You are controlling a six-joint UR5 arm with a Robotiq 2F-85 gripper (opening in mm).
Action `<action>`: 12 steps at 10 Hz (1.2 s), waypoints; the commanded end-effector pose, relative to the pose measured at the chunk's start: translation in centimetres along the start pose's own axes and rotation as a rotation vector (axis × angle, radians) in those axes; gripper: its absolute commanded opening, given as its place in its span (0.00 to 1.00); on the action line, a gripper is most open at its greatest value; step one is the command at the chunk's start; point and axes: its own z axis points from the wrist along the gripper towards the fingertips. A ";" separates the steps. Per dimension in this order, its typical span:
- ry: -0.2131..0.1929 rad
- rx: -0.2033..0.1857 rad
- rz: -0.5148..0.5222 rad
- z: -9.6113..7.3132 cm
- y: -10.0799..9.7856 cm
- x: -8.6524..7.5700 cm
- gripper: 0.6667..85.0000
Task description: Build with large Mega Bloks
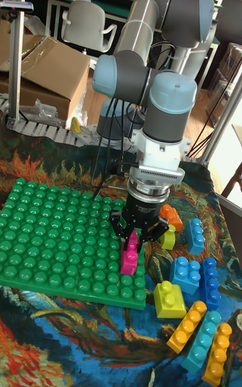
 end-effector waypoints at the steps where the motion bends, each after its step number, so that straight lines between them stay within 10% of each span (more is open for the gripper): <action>1: -0.003 -0.014 -0.002 0.2 0.3 -0.2 0.01; 12: -0.019 -0.013 -0.028 0.5 0.2 -0.6 0.01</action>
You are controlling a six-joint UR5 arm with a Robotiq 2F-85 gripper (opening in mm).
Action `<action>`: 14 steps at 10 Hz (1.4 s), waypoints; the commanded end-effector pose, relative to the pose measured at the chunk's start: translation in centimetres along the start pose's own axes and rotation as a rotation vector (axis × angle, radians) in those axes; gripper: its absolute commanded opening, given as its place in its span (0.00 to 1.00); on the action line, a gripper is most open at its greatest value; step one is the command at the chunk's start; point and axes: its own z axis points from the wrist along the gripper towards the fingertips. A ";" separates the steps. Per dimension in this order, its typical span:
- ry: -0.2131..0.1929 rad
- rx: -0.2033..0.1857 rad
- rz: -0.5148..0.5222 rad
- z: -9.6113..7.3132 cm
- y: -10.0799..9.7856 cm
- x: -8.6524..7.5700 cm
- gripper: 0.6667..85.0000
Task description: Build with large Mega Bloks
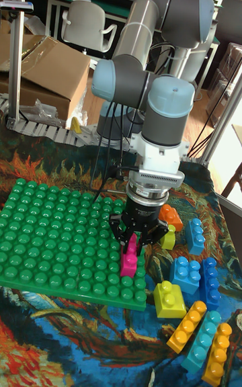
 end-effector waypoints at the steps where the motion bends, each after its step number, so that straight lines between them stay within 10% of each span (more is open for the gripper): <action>1: -0.010 -0.003 -0.009 0.0 0.0 -0.3 0.01; 12: -0.016 -0.012 -0.025 0.0 0.1 -0.2 0.01; 14: -0.019 0.016 -0.095 -0.4 -0.9 -0.3 0.33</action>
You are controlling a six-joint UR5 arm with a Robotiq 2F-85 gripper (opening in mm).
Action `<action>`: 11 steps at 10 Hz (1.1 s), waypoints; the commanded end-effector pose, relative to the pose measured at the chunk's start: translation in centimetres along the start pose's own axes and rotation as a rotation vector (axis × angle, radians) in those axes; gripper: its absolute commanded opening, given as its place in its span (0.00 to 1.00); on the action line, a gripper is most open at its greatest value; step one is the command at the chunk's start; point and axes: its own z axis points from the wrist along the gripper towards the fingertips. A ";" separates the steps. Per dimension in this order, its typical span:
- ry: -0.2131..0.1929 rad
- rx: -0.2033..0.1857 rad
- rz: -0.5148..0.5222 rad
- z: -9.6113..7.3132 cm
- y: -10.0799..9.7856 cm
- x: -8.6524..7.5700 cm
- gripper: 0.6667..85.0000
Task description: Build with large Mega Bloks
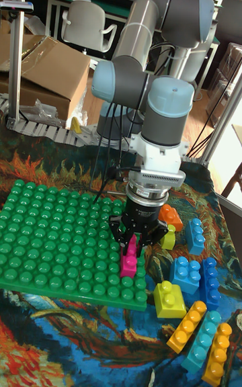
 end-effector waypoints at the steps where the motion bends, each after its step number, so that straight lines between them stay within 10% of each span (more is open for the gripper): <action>1: -0.003 0.010 -0.054 -0.7 -0.4 -0.1 0.41; 6: 0.019 0.005 -0.089 -3.1 -0.6 0.0 0.52; 9: 0.019 0.005 -0.013 -3.3 -0.1 0.4 0.01; 11: 0.017 -0.008 -0.004 -2.9 0.4 0.2 0.01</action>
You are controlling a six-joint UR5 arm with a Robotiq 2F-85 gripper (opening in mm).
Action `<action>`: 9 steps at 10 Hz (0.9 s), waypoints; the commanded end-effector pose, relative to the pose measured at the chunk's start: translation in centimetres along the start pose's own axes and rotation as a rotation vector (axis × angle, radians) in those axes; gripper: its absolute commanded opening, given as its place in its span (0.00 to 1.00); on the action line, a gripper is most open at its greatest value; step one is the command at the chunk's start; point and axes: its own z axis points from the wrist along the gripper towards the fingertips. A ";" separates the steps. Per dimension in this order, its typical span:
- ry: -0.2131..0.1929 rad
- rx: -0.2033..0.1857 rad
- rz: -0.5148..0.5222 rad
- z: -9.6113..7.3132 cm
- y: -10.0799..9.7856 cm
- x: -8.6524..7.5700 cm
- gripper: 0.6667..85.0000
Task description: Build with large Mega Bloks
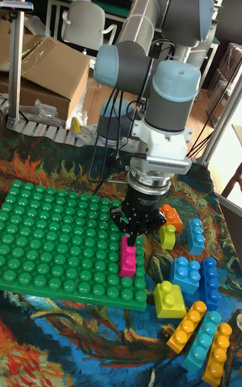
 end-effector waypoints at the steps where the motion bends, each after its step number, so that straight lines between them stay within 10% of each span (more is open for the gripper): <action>1: -0.002 -0.021 0.028 0.2 0.6 0.0 0.01; 9: -0.014 -0.003 0.013 2.1 0.2 0.3 0.01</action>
